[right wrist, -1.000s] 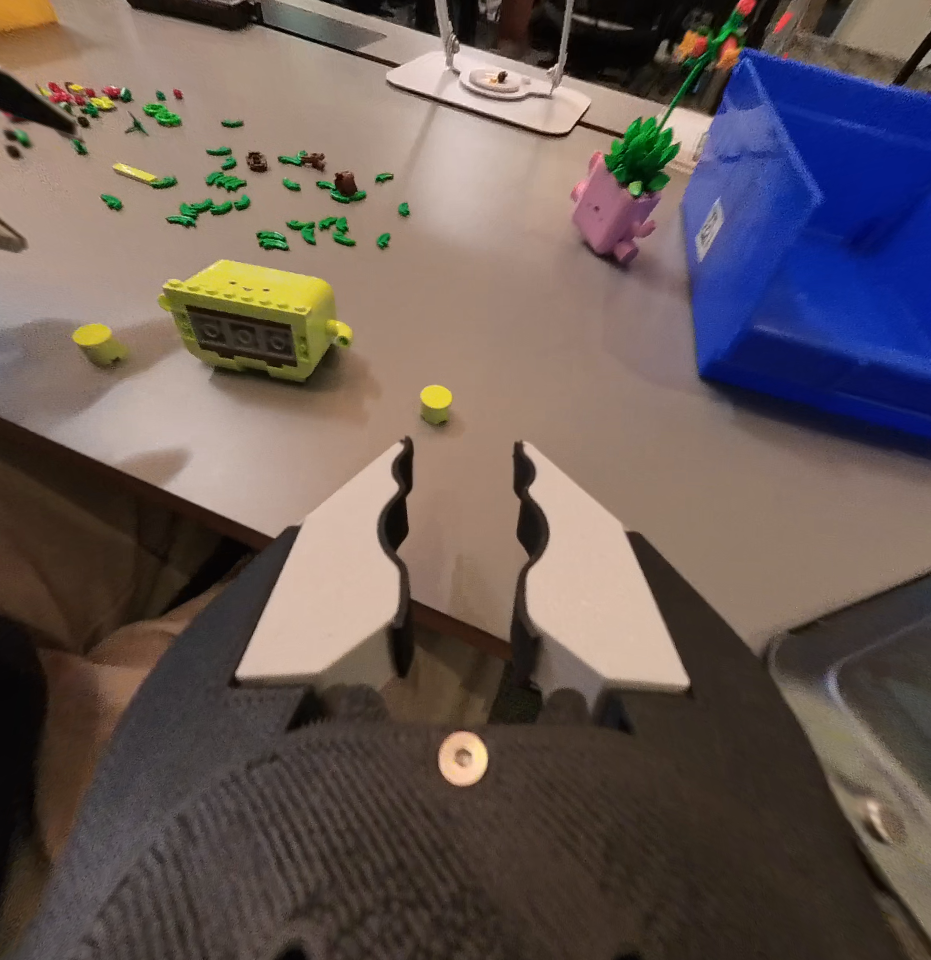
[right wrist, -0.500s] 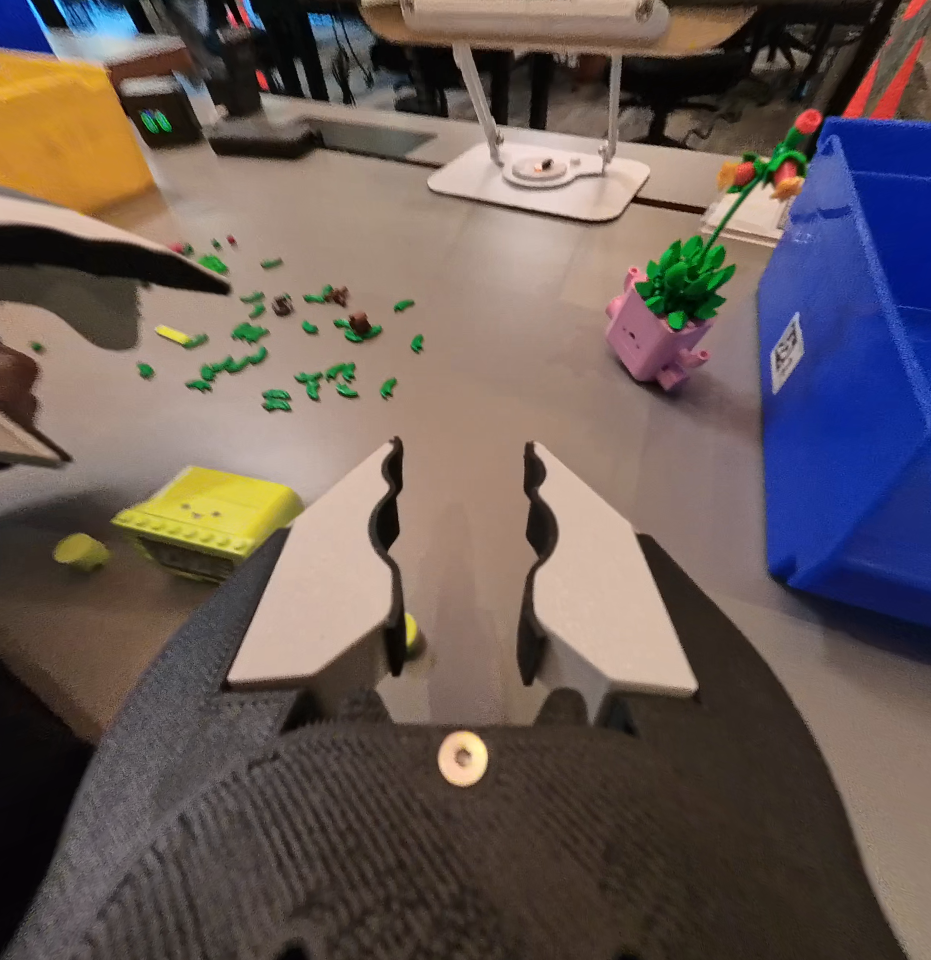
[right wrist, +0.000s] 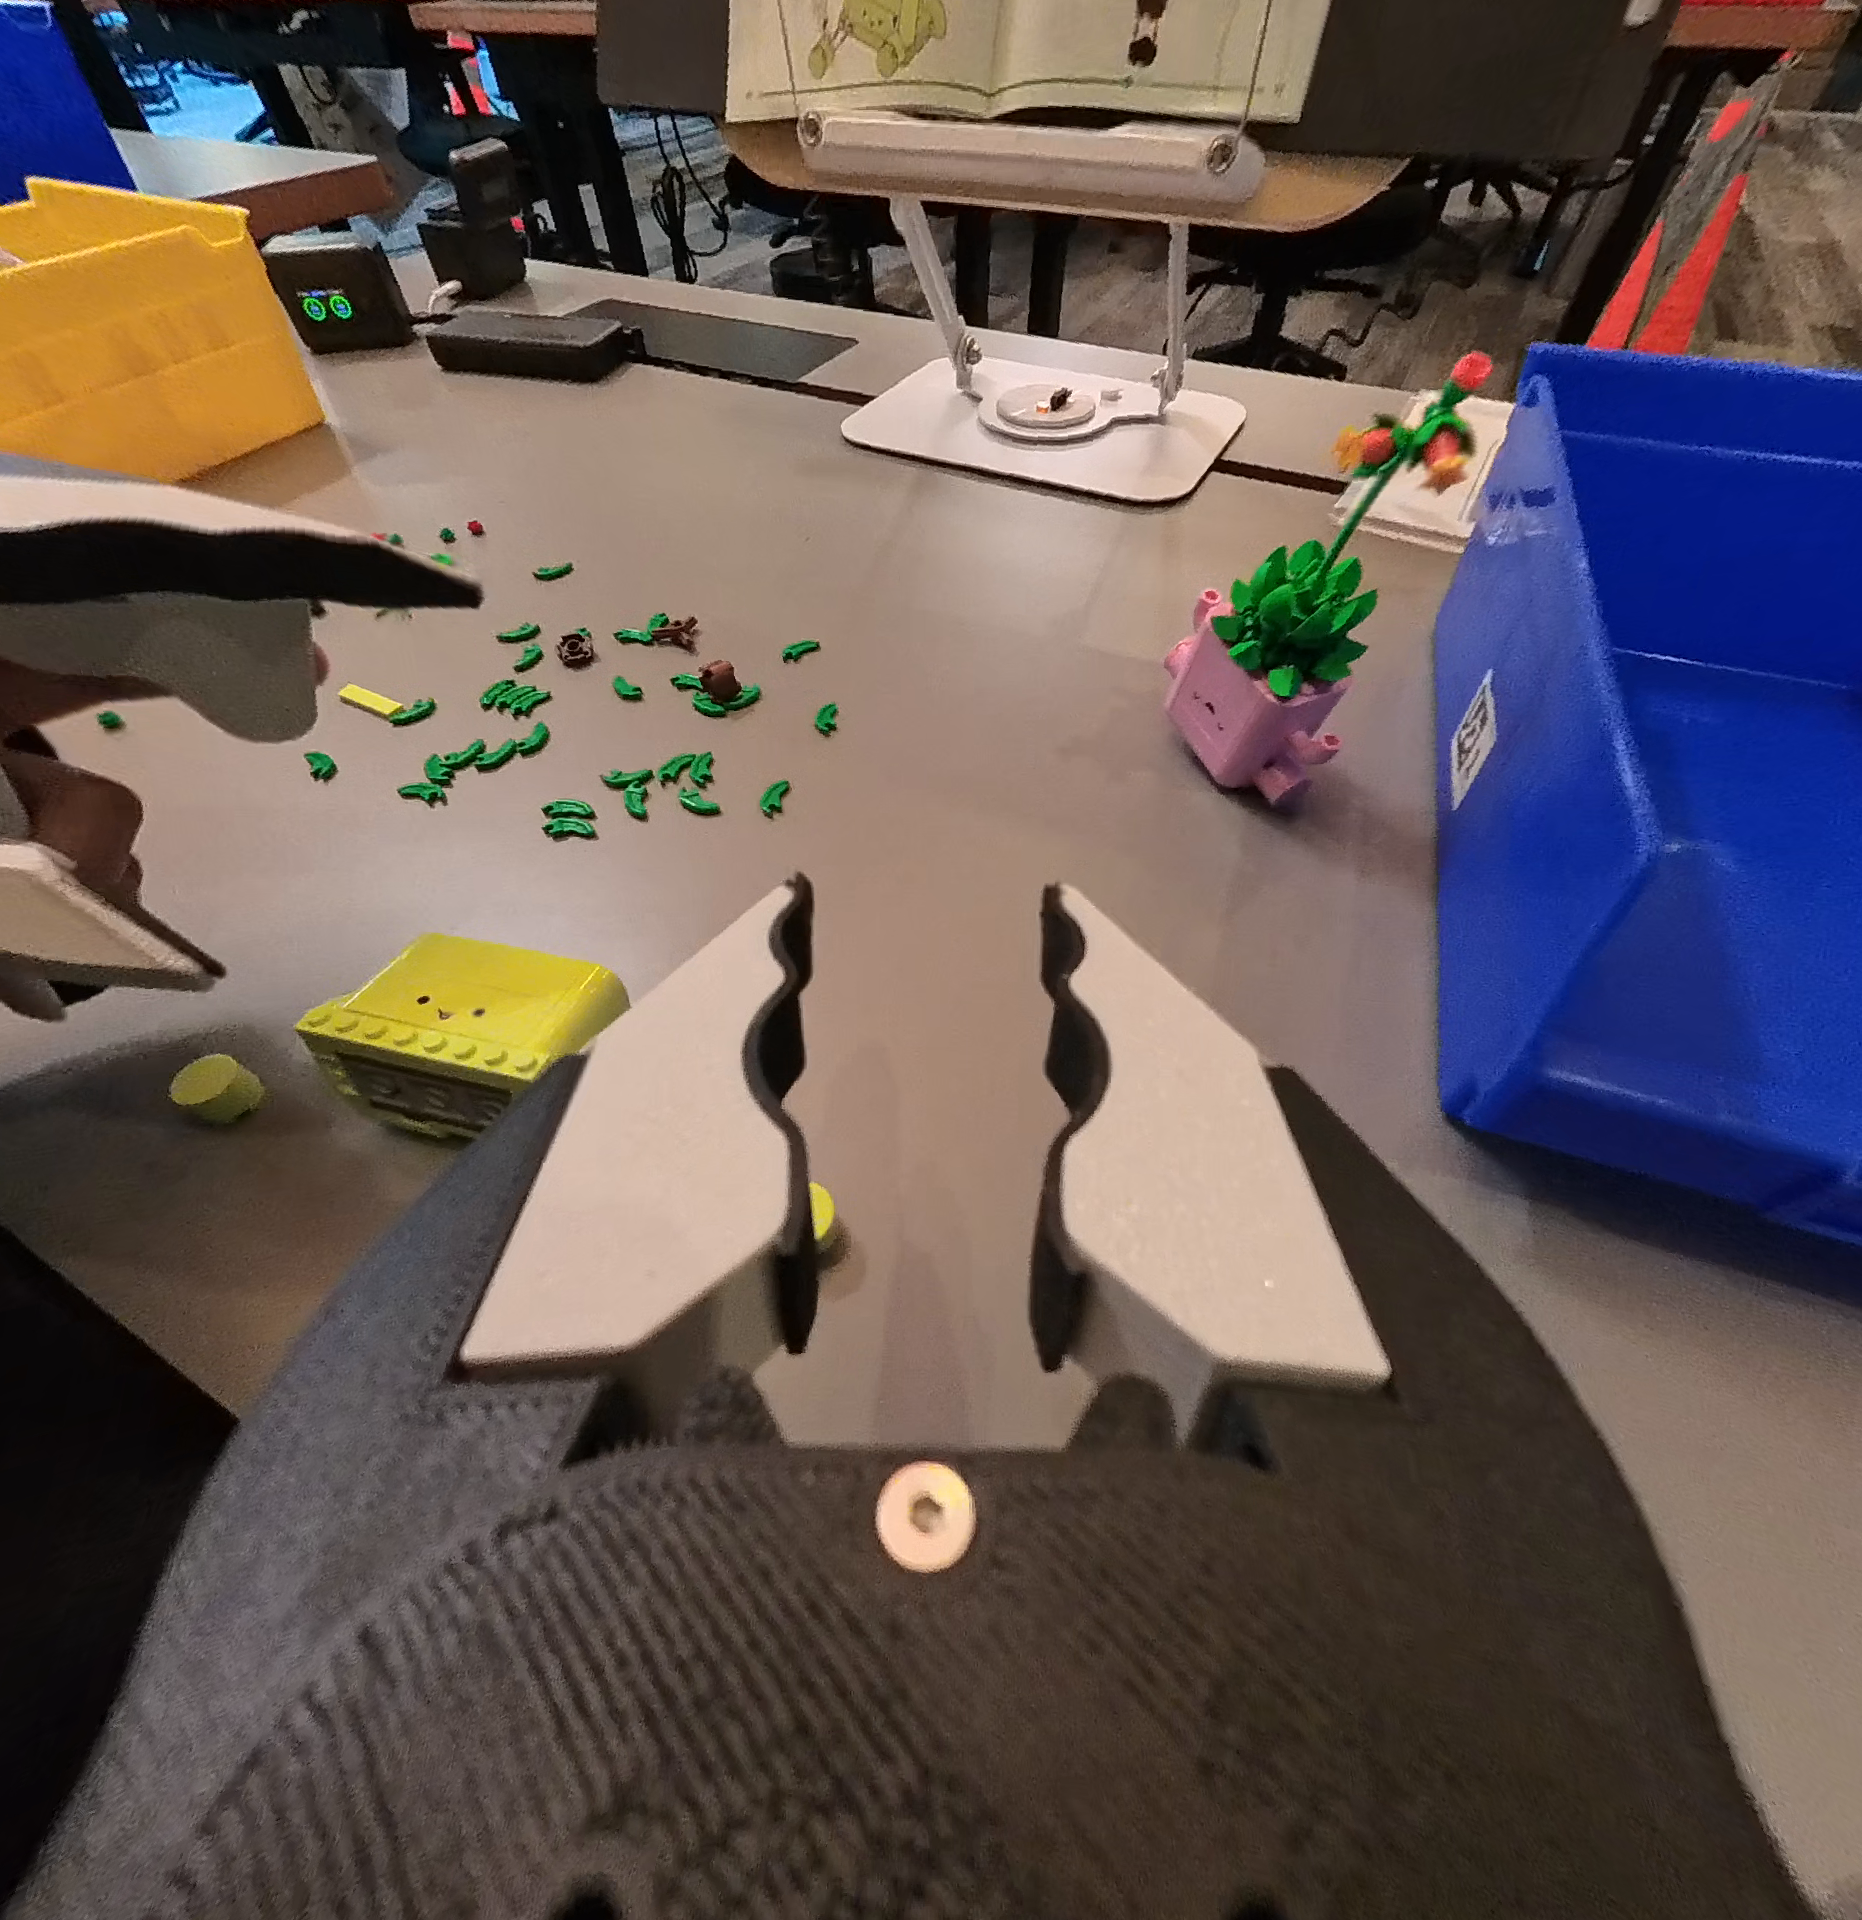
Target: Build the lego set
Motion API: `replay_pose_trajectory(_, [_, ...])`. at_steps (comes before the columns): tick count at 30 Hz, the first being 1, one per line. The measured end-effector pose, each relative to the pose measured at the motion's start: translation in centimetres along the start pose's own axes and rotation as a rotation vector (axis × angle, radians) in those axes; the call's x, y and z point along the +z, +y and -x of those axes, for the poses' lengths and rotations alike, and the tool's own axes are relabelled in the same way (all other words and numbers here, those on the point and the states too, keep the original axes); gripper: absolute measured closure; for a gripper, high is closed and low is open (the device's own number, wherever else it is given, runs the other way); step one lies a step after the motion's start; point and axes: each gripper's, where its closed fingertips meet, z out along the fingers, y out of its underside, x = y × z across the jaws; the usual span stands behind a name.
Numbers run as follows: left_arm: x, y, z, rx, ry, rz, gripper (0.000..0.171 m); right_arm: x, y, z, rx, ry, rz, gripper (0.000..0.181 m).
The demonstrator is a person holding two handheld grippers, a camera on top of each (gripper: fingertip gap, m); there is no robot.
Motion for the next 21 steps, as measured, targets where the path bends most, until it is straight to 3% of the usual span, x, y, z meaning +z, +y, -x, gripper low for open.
replay_pose_trajectory(6, [0.5,0.9,0.8,0.006,-0.004,0.035,0.054,0.5,0.9,0.1,-0.101,0.076,0.057,0.152])
replay_pose_trajectory(9, [1.3,1.3,0.5,-0.008,0.014,0.049,0.053,0.5,2.3,-0.8,-0.176,0.154,0.149,0.14])
replay_pose_trajectory(11, [1.7,2.0,0.2,-0.018,0.027,0.082,0.048,0.2,3.6,-0.4,-0.186,0.129,0.213,0.136])
replay_pose_trajectory(15, [2.1,2.8,-0.6,-0.022,0.069,0.117,0.045,-0.9,5.2,1.9,-0.122,0.02,0.244,0.132])
replay_pose_trajectory(19, [2.6,3.2,-0.7,-0.04,0.091,0.134,0.048,-1.6,7.5,3.0,0.0,0.004,0.31,0.129])
replay_pose_trajectory(21, [2.8,3.4,-0.6,-0.038,0.098,0.144,0.052,-1.7,8.1,2.8,0.039,0.022,0.324,0.137])
